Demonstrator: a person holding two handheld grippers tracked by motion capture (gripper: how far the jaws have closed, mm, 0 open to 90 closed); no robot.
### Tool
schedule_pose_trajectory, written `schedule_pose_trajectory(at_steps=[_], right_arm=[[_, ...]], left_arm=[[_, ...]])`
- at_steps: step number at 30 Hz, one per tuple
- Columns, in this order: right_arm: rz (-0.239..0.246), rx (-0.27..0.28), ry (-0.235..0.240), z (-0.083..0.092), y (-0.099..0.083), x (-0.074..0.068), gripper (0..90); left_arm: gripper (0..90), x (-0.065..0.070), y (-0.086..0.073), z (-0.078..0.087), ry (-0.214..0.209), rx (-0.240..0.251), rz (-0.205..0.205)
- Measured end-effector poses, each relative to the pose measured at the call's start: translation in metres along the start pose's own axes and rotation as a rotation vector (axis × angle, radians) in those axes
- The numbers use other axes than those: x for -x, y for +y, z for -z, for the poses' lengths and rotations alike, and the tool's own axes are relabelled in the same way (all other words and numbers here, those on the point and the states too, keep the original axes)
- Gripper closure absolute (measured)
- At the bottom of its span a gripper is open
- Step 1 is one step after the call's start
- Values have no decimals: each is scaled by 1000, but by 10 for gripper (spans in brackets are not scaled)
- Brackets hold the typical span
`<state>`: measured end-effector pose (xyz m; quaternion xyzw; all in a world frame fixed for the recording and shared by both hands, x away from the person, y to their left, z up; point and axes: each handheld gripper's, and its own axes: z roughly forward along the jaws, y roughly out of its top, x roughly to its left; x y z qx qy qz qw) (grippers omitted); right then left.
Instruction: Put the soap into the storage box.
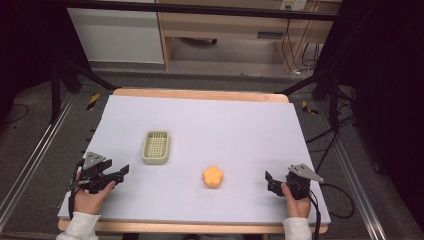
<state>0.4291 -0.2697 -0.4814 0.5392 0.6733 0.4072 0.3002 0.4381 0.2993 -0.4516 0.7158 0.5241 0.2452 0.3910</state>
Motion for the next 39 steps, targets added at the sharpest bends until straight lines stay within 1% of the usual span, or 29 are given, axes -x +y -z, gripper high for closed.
schedule_pose_trajectory(at_steps=[3, 6, 8, 9, 11, 12, 13, 14, 16, 18, 19, 20, 23, 24, 27, 30, 31, 34, 35, 38, 39], right_arm=[[1, -1, 5, 0, 0, -1, 36], [-1, -2, 9, 0, -1, -1, 35], [0, 2, 7, 1, -1, -1, 35], [0, 4, 8, 1, -1, -1, 35], [-2, 7, 10, 1, -1, -1, 35], [-1, 10, 12, 1, -1, -1, 35], [0, 13, 12, 1, -1, -1, 35], [-3, 17, 13, 1, -1, -1, 35], [-7, 24, 14, 1, -1, -1, 34], [-19, 28, 19, 1, -1, 0, 33], [-23, 28, 20, 1, -2, 0, 33], [-30, 26, 25, 1, -2, 0, 33], [-29, 22, 22, 0, -3, 0, 33], [-28, 21, 20, 0, -3, 0, 33], [-26, 18, 20, 0, -3, -1, 33], [-26, 10, 20, -1, -3, -1, 33], [-27, 10, 23, -1, -3, -1, 33], [-24, 6, 19, -1, -3, -1, 33], [-23, 6, 18, -2, -3, -1, 33], [-22, 4, 16, -2, -3, -1, 33], [-21, 4, 14, -2, -3, -1, 33]], left_arm=[[300, 3, 1, 1, -6, 12, -6], [295, 6, 1, 0, -18, 1, -16], [293, 8, 2, 0, -26, -3, -15], [293, 10, 2, 0, -32, -8, -23], [292, 11, 3, 0, -31, -7, -29], [291, 14, 3, 0, -38, -6, -30], [289, 14, 3, 0, -38, -6, -30], [288, 17, 3, -1, -42, -11, -40], [285, 21, 3, -2, -54, -14, -39], [283, 24, 4, -2, -67, -20, -45], [281, 26, 4, -3, -74, -16, -41], [279, 28, 4, -3, -79, -19, -46], [276, 33, 5, -3, -87, -26, -71], [276, 35, 5, -4, -92, -20, -64], [275, 38, 5, -4, -97, -19, -68], [274, 42, 5, -4, -101, -24, -85], [273, 43, 5, -4, -105, -23, -84], [272, 49, 6, -4, -118, -26, -105], [271, 51, 7, -4, -123, -24, -102], [270, 57, 8, -4, -135, -28, -117], [270, 59, 8, -5, -138, -22, -113]])
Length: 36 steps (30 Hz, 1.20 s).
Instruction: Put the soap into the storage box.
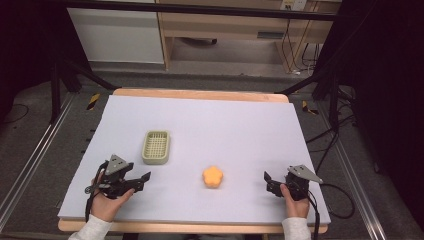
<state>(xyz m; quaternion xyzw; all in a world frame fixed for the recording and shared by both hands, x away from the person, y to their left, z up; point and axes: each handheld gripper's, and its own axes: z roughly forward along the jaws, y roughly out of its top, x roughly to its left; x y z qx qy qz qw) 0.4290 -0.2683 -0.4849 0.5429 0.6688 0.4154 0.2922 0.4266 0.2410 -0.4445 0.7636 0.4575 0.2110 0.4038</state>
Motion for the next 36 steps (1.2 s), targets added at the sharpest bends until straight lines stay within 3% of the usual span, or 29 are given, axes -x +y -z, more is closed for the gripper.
schedule_pose_trajectory(at_steps=[16, 36], right_arm=[[2, -2, 0, 0, 0, 0, 32], [0, -11, -1, -1, 0, -1, 32]], left_arm=[[257, 26, 10, -9, -54, -21, -59], [240, 61, 21, -30, -130, -94, -149]])
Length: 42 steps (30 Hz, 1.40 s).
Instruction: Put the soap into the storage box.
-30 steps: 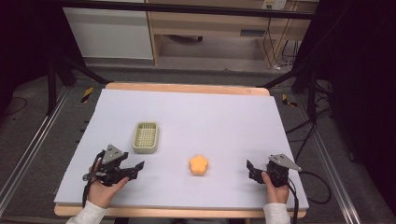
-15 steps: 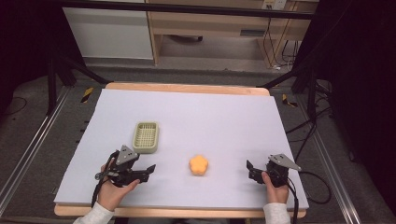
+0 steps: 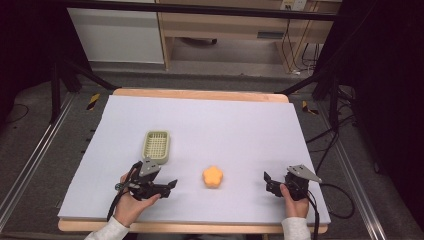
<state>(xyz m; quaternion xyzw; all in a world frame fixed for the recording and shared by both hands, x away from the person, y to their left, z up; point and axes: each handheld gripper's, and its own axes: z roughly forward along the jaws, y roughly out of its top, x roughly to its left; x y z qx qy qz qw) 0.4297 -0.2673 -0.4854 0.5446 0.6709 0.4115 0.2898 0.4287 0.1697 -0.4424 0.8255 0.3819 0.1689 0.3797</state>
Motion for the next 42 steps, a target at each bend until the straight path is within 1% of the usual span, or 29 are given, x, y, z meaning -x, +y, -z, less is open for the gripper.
schedule_pose_trajectory(at_steps=[3, 12, 16, 21, 26, 29, 32, 37, 42], right_arm=[[0, 0, 0, 0, 0, 0, 32], [0, -4, -3, 0, 0, 0, 32], [-2, -4, -1, 0, 0, 0, 32], [1, -4, -1, 0, 0, 0, 32], [1, -5, -2, 0, 0, 0, 32], [1, -7, -3, 0, 0, 0, 32], [1, -6, -1, -1, 0, 0, 32], [0, -8, -1, -1, 0, 1, 32], [0, -7, -1, -1, 0, 0, 32]], left_arm=[[234, 5, 4, -4, -8, -7, -18], [221, 16, 16, -12, -38, -20, -33], [217, 24, 28, -19, -55, -19, -41], [210, 30, 34, -23, -66, -25, -52], [206, 33, 38, -26, -75, -30, -52], [206, 34, 42, -28, -80, -23, -44], [207, 36, 46, -31, -82, -25, -47], [209, 39, 54, -37, -88, -22, -37], [208, 41, 58, -43, -95, -30, -39]])
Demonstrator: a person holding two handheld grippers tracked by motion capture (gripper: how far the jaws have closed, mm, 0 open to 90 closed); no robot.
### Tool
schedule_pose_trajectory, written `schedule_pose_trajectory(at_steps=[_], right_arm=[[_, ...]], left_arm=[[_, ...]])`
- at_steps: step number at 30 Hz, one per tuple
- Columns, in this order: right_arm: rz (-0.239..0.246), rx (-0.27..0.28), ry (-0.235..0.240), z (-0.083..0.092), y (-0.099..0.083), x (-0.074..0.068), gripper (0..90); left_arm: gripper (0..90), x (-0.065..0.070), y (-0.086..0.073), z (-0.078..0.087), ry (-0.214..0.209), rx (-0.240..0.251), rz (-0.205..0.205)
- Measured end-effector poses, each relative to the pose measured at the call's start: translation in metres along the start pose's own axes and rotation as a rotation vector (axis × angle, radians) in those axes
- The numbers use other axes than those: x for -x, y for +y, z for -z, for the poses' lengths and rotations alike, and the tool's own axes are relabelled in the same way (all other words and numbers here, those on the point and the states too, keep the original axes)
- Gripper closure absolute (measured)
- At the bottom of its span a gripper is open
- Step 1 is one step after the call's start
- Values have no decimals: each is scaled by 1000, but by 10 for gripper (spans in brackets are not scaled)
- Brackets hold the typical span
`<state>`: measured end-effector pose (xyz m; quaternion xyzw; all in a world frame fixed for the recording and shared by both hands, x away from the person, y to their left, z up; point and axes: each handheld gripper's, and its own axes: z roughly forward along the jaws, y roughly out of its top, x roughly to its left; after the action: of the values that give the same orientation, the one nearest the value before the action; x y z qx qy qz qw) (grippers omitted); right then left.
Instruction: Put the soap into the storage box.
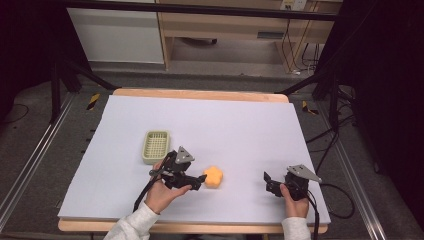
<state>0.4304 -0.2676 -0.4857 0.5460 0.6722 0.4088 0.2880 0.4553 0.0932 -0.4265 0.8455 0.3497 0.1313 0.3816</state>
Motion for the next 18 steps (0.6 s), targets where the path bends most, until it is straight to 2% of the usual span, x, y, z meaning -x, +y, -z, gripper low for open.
schedule_pose_trajectory(at_steps=[18], right_arm=[[-1, -4, 3, 0, 0, 0, 32]], left_arm=[[193, 11, 10, -31, -34, -63, -11]])
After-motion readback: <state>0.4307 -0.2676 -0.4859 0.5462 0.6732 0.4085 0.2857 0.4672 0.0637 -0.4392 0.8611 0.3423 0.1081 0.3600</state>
